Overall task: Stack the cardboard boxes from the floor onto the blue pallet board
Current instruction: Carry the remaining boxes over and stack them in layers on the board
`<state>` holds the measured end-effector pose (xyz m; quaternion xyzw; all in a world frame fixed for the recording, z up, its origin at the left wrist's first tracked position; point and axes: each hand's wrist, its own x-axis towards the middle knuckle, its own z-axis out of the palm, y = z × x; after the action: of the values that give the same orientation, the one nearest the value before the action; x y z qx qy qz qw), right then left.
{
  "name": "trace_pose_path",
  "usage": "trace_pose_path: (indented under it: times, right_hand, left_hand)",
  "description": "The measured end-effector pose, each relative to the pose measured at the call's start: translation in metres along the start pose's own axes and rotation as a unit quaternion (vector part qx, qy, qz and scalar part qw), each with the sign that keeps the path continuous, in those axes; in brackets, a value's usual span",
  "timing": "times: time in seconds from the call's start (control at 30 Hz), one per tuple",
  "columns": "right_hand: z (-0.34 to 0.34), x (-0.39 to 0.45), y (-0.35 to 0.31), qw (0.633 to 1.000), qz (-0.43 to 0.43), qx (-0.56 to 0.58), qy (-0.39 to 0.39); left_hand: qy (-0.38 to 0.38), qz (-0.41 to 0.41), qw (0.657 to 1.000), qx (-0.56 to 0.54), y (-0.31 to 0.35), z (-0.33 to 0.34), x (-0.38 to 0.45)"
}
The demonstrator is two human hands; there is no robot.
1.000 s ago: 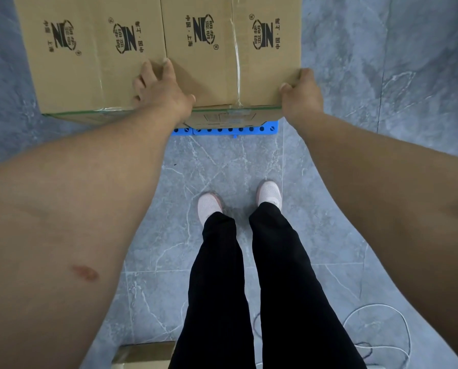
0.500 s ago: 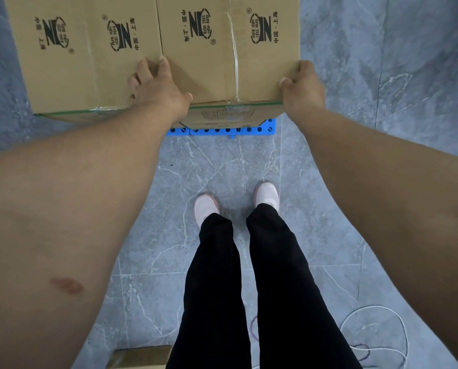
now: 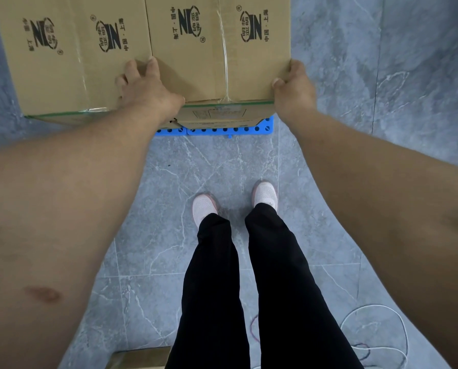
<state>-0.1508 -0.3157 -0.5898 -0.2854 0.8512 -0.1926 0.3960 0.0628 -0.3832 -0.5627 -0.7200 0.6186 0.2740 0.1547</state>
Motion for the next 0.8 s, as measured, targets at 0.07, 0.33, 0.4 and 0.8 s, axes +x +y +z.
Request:
trace_pose_path:
  times: [0.07, 0.33, 0.4, 0.8]
  right_hand:
    - [0.003, -0.004, 0.003, 1.0, 0.0, -0.002, -0.002]
    - [-0.009, -0.01, -0.001, 0.999, 0.0, -0.043, -0.033]
    - [-0.014, -0.02, -0.007, 0.995, -0.006, -0.089, -0.041]
    - [-0.034, -0.16, -0.062, 0.919, -0.122, -0.338, -0.163]
  left_hand:
    - [0.0, 0.002, 1.0, 0.001, -0.002, 0.002, -0.001]
    - [-0.023, 0.021, 1.0, 0.0, -0.002, 0.001, -0.004]
    - [-0.027, 0.036, 0.999, -0.006, -0.009, -0.003, -0.01]
    - [-0.041, -0.052, 0.984, -0.165, -0.061, -0.028, -0.16]
